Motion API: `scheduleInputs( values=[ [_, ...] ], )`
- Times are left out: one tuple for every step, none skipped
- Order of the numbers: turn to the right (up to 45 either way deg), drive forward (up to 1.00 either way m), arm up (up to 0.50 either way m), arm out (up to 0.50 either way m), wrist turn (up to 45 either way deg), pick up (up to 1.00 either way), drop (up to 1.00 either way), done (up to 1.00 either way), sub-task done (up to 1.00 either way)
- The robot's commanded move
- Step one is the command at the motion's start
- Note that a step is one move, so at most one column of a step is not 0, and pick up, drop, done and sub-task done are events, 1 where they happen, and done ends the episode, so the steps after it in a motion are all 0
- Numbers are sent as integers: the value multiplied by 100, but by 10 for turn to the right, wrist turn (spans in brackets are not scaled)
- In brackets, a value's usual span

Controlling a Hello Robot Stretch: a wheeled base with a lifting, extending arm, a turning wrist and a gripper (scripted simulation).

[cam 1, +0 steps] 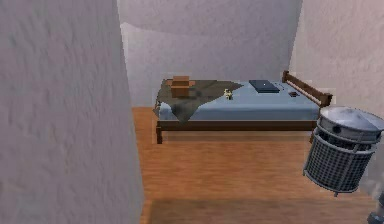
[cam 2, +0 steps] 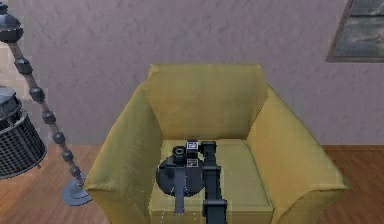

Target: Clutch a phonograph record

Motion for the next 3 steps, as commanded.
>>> scheduleInputs(
  values=[
    [0,0,0,0,450,0,0,0,0],
    [0,0,0,0,450,0,0,0,0],
    [0,0,0,0,450,0,0,0,0]
  ],
)
